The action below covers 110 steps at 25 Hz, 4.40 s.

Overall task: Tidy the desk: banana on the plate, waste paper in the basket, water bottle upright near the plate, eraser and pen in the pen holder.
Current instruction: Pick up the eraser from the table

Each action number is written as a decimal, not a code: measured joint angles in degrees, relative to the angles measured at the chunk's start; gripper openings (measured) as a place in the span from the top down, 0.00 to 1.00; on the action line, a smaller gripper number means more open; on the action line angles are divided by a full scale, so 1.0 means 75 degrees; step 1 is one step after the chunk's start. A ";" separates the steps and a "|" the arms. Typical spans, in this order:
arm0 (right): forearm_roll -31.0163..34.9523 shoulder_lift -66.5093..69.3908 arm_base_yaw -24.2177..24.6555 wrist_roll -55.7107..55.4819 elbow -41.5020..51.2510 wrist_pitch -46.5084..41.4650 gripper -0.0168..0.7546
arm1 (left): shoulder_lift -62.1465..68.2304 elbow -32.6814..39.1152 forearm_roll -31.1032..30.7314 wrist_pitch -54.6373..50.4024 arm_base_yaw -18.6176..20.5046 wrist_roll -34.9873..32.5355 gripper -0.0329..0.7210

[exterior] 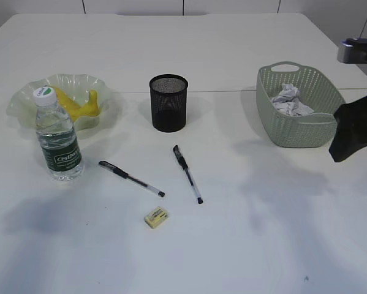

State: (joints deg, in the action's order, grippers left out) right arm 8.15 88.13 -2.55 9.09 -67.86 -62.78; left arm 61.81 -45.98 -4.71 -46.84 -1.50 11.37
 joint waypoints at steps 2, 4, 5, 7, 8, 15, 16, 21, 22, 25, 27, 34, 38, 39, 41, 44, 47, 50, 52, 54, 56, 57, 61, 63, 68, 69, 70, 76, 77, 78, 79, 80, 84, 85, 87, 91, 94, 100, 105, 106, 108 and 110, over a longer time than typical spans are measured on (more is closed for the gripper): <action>0.0000 0.0000 -0.0322 -0.0002 -0.0147 -0.0039 0.30 | 0.0000 -0.0017 0.0409 -0.0500 -0.0003 -0.0315 0.19; 0.0000 0.0000 -0.0731 -0.0002 -0.0322 -0.0057 0.30 | 0.0000 -0.0017 0.0628 -0.0693 -0.0017 -0.0420 0.19; 0.0000 0.0000 -0.0907 0.0004 -0.0420 -0.0057 0.30 | 0.0000 -0.0017 0.0691 -0.0722 -0.0017 -0.0435 0.20; 0.0000 0.0000 -0.1325 0.0004 -0.0626 -0.0057 0.30 | 0.0000 -0.0017 0.0791 -0.0752 -0.0017 -0.0470 0.20; 0.0000 0.0000 -0.1538 -0.0013 -0.0718 -0.0057 0.30 | 0.0000 -0.0017 0.0855 -0.0752 -0.0017 -0.0481 0.20; 0.0000 0.0505 -0.2816 -0.0354 -0.1666 -0.0185 0.30 | 0.0000 -0.0017 0.1724 -0.0752 -0.0017 -0.0481 0.20; 0.0000 0.0653 -0.2947 -0.0411 -0.1836 -0.0236 0.30 | 0.0000 -0.0017 0.1738 -0.0752 -0.0017 -0.0481 0.20; -0.0141 0.1547 -0.3554 -0.0640 -0.2849 -0.0710 0.30 | 0.0000 -0.0017 0.1690 -0.0752 -0.0017 -0.0481 0.20; -0.0190 0.1713 -0.3637 -0.0671 -0.3035 -0.0797 0.30 | 0.0000 -0.0017 0.1692 -0.0752 -0.0017 -0.0481 0.20; -0.0313 0.2288 -0.3906 -0.0716 -0.3707 -0.0965 0.30 | 0.0000 -0.0017 0.1674 -0.0752 -0.0017 -0.0481 0.22; -0.0394 0.2696 -0.4058 -0.0716 -0.4099 -0.0965 0.30 | 0.0000 -0.0017 0.1674 -0.0736 -0.0017 -0.0481 0.23; -0.0515 0.3980 -0.4465 -0.0849 -0.4987 -0.0977 0.30 | 0.0000 -0.0017 0.1662 -0.0628 -0.0017 -0.0481 0.24; -0.0566 0.4511 -0.4586 -0.0904 -0.5143 -0.0977 0.30 | 0.0000 -0.0017 0.1662 -0.0610 -0.0017 -0.0481 0.24; -0.0596 0.4597 -0.4626 -0.0910 -0.5143 -0.0977 0.30 | 0.0000 -0.0017 0.1658 -0.0578 -0.0017 -0.0481 0.24; -0.0614 0.4767 -0.4696 -0.0910 -0.5145 -0.0977 0.30 | 0.0000 -0.0017 0.1658 -0.0498 -0.0017 -0.0481 0.24; -0.0617 0.4990 -0.4805 -0.0910 -0.5174 -0.0977 0.30 | 0.0000 -0.0017 0.1644 -0.0435 -0.0017 -0.0481 0.24; -0.0617 0.5181 -0.4833 -0.0910 -0.5174 -0.0977 0.30 | 0.0000 -0.0017 0.1644 -0.0420 -0.0017 -0.0481 0.24; -0.0617 0.5294 -0.4833 -0.0922 -0.5174 -0.0977 0.30 | 0.0000 -0.0017 0.1644 -0.0420 -0.0017 -0.0481 0.24; -0.0603 0.5332 -0.4833 -0.0922 -0.5174 -0.0977 0.30 | 0.0000 -0.0017 0.1644 -0.0420 -0.0017 -0.0481 0.24; -0.0591 0.5401 -0.4833 -0.0922 -0.5184 -0.0977 0.30 | 0.0000 -0.0017 0.1644 -0.0420 -0.0017 -0.0481 0.24; -0.0553 0.5469 -0.4847 -0.0922 -0.5184 -0.0964 0.31 | 0.0000 -0.0017 0.1644 -0.0420 -0.0017 -0.0481 0.24; -0.0537 0.5525 -0.4852 -0.0936 -0.5191 -0.0964 0.31 | 0.0000 -0.0017 0.1644 -0.0420 -0.0017 -0.0481 0.24; -0.0521 0.5704 -0.4944 -0.0939 -0.5191 -0.0964 0.31 | 0.0000 -0.0017 0.1644 -0.0420 -0.0017 -0.0481 0.24; -0.0521 0.5779 -0.5027 -0.0976 -0.5191 -0.0964 0.31 | 0.0000 -0.0017 0.1644 -0.0420 -0.0017 -0.0481 0.24; -0.0521 0.5949 -0.5081 -0.1122 -0.5240 -0.0964 0.31 | 0.0000 -0.0017 0.1644 -0.0478 -0.0017 -0.0481 0.24; -0.0550 0.5966 -0.5081 -0.1153 -0.5246 -0.0950 0.31 | 0.0000 -0.0017 0.1644 -0.0478 -0.0017 -0.0481 0.24; -0.0564 0.5983 -0.5081 -0.1212 -0.5246 -0.0950 0.31 | 0.0000 -0.0017 0.1644 -0.0478 -0.0017 -0.0481 0.24; -0.0580 0.6148 -0.5092 -0.1254 -0.5259 -0.0950 0.31 | 0.0000 -0.0017 0.1644 -0.0478 -0.0017 -0.0486 0.24; -0.0580 0.6163 -0.5112 -0.1254 -0.5259 -0.0950 0.31 | 0.0000 -0.0017 0.1644 -0.0478 -0.0017 -0.0486 0.24; -0.0596 0.6195 -0.5128 -0.1264 -0.5259 -0.0950 0.31 | 0.0000 -0.0017 0.1644 -0.0478 -0.0017 -0.0486 0.24; -0.0596 0.6232 -0.5140 -0.1271 -0.5259 -0.0939 0.31 | 0.0000 -0.0017 0.1644 -0.0478 -0.0017 -0.0486 0.24; -0.0596 0.6243 -0.5159 -0.1271 -0.5259 -0.0939 0.31 | 0.0000 -0.0017 0.1644 -0.0478 -0.0017 -0.0486 0.24; -0.0596 0.6243 -0.5158 -0.1282 -0.5264 -0.0939 0.32 | 0.0000 -0.0017 0.1644 -0.0478 -0.0017 -0.0486 0.24; -0.0596 0.6243 -0.5158 -0.1296 -0.5264 -0.0939 0.34 | 0.0000 -0.0017 0.1644 -0.0478 -0.0017 -0.0486 0.24; -0.0596 0.6243 -0.5158 -0.1317 -0.5296 -0.0939 0.36 | 0.0000 -0.0017 0.1644 -0.0478 -0.0017 -0.0486 0.24; -0.0596 0.6279 -0.5158 -0.1369 -0.5531 -0.0939 0.38 | 0.0000 -0.0017 0.1644 -0.0478 -0.0017 -0.0486 0.24; -0.0596 0.6376 -0.5158 -0.1427 -0.5721 -0.0939 0.38 | 0.0000 -0.0017 0.1644 -0.0478 -0.0017 -0.0486 0.24; -0.0596 0.6439 -0.5162 -0.1456 -0.5781 -0.0939 0.38 | 0.0000 -0.0017 0.1644 -0.0478 -0.0017 -0.0486 0.24; -0.0596 0.6499 -0.5162 -0.1456 -0.5798 -0.0939 0.39 | 0.0000 -0.0017 0.1644 -0.0478 -0.0017 -0.0486 0.24; -0.0596 0.6499 -0.5162 -0.1456 -0.5798 -0.0939 0.41 | 0.0000 -0.0017 0.1644 -0.0478 -0.0017 -0.0486 0.24; -0.0596 0.6499 -0.5162 -0.1462 -0.5798 -0.0939 0.47 | 0.0000 -0.0017 0.1644 -0.0478 -0.0017 -0.0486 0.25; -0.0596 0.6499 -0.5162 -0.1462 -0.5798 -0.0939 0.53 | 0.0000 -0.0017 0.1644 -0.0478 -0.0017 -0.0486 0.25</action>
State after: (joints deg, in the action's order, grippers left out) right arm 3.68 136.88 -41.26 -1.88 -111.34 -69.83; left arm 61.81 -46.10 7.62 -50.43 -1.62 7.73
